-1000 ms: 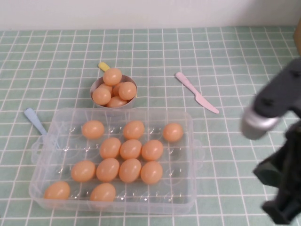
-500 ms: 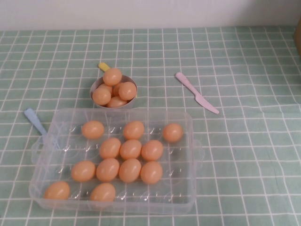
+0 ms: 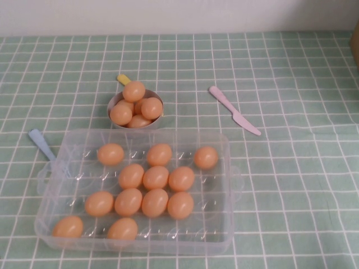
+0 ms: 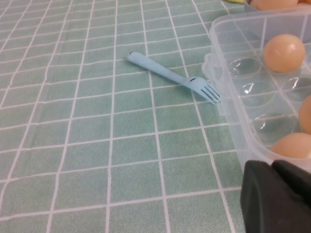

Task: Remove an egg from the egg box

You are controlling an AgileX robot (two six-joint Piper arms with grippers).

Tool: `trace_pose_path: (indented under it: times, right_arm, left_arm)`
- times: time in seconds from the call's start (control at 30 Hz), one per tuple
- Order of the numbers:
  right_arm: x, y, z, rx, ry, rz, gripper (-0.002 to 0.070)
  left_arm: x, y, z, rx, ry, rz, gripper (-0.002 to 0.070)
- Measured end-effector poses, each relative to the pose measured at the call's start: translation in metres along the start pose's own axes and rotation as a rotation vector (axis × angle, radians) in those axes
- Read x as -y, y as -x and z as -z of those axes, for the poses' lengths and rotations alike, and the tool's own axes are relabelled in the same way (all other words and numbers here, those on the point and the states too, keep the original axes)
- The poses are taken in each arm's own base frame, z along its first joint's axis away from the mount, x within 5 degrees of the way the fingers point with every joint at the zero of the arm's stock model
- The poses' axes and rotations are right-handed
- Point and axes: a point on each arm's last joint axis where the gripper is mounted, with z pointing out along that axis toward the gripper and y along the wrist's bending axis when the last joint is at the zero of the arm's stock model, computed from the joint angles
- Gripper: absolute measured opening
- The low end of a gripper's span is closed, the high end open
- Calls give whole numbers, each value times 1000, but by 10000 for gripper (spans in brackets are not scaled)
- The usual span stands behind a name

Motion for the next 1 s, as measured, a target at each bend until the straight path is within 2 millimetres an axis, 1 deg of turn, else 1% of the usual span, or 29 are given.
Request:
trace_pose_path:
  times: [0.1,0.27,0.47,0.67,1.0]
  right_arm:
    - [3,-4,6,-7,-41,-5,-17]
    - [7,-14,8,-108,-91,-11,-17]
    - [9,-16,9,-127,-107,17,-17]
    - [7,-19,9,-172,-84,97,-18]
    - [4,-20,9,-180,-53,90,-18]
  left_arm:
    - [0,0,0,0,0,0,-4]
    - [0,0,0,0,0,0,-4]
    - [0,0,0,0,0,0,-4]
    - [0,0,0,0,0,0,-4]
    - [0,0,0,0,0,0,-4]
